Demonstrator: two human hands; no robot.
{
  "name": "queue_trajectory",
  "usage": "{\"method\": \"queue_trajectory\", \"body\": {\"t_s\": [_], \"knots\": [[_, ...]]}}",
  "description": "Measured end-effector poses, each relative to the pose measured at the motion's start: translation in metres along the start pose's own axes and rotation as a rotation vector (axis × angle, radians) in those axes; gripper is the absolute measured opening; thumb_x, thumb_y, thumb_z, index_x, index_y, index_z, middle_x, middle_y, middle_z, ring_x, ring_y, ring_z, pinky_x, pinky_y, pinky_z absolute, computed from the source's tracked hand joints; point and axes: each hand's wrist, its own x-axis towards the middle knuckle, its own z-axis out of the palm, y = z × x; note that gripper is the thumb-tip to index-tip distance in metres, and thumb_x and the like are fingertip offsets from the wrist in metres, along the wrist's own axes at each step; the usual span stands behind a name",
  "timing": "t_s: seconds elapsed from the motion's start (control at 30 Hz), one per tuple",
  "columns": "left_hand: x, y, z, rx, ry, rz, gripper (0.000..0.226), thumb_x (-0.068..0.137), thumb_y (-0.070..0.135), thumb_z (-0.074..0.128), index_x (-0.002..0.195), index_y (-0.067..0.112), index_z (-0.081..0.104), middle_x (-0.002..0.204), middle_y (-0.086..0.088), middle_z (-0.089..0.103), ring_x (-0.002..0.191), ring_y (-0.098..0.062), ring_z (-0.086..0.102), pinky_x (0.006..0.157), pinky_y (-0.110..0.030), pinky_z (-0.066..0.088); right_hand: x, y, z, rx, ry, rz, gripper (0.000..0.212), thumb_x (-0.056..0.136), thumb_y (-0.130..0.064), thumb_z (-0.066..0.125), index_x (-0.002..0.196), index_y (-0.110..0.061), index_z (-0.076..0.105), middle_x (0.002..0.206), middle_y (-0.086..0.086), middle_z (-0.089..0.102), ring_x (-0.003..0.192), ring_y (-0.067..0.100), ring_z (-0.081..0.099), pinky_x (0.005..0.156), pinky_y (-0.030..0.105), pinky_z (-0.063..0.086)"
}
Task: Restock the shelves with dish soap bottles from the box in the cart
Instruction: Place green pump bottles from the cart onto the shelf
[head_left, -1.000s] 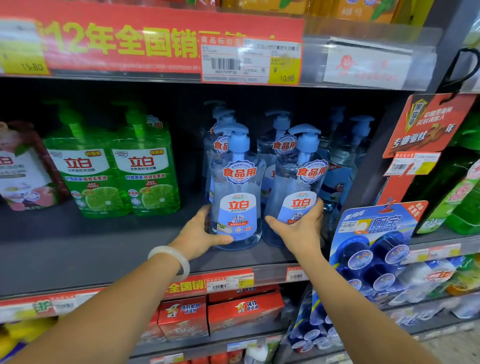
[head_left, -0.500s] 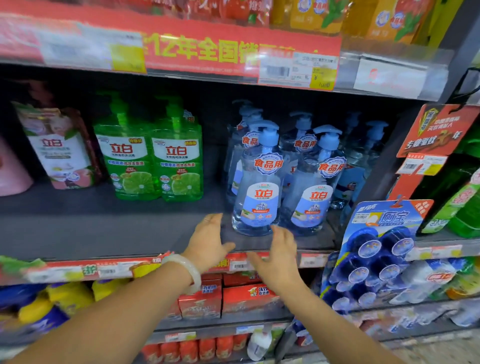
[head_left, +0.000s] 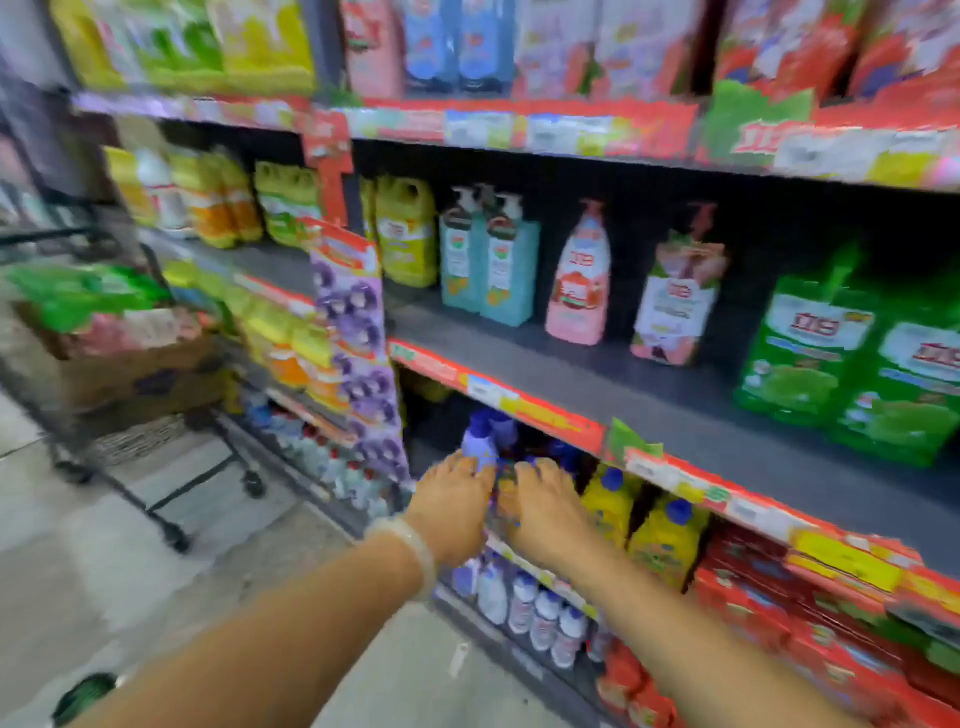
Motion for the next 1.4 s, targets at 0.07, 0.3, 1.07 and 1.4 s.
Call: {"method": "queue_trajectory", "body": {"t_s": [0.07, 0.3, 1.07, 1.4], "knots": [[-0.036, -0.062, -0.002, 0.040, -0.032, -0.130, 0.061, 0.083, 0.025, 0.061, 0.137, 0.010, 0.035, 0.139, -0.012, 0.039, 0.133, -0.029, 0.032, 0.106, -0.038, 0.032, 0.014, -0.067, 0.021, -0.002, -0.051, -0.088, 0.065, 0.080, -0.034, 0.066, 0.131, -0.010, 0.036, 0.133, 0.012, 0.036, 0.128, 0.032, 0.035, 0.105, 0.035, 0.032], [-0.137, -0.228, -0.012, 0.036, -0.085, -0.489, 0.069, 0.087, 0.023, 0.061, 0.144, 0.010, 0.025, 0.149, -0.014, 0.025, 0.141, -0.031, 0.020, 0.113, -0.042, 0.024, 0.051, -0.259, 0.069, -0.040, -0.204, -0.375, 0.063, 0.081, -0.032, 0.067, 0.132, -0.013, 0.035, 0.139, 0.012, 0.033, 0.133, 0.033, 0.030, 0.109, 0.040, 0.030], [-0.101, -0.641, -0.022, 0.012, -0.076, -0.846, 0.061, 0.084, 0.029, 0.065, 0.135, 0.013, 0.037, 0.139, -0.009, 0.040, 0.133, -0.027, 0.031, 0.109, -0.037, 0.032, 0.329, -0.605, 0.141, -0.086, -0.355, -0.672, 0.076, 0.085, -0.037, 0.063, 0.143, -0.010, 0.022, 0.147, 0.013, 0.024, 0.137, 0.032, 0.022, 0.112, 0.040, 0.026], [-0.022, -0.830, -0.019, -0.020, -0.049, -0.711, 0.058, 0.084, 0.030, 0.063, 0.135, 0.015, 0.039, 0.137, -0.009, 0.043, 0.131, -0.028, 0.035, 0.110, -0.039, 0.034, 0.476, -0.718, 0.177, -0.094, -0.363, -0.556, 0.072, 0.084, -0.038, 0.066, 0.139, -0.012, 0.028, 0.143, 0.011, 0.029, 0.135, 0.032, 0.026, 0.110, 0.041, 0.031]]}}
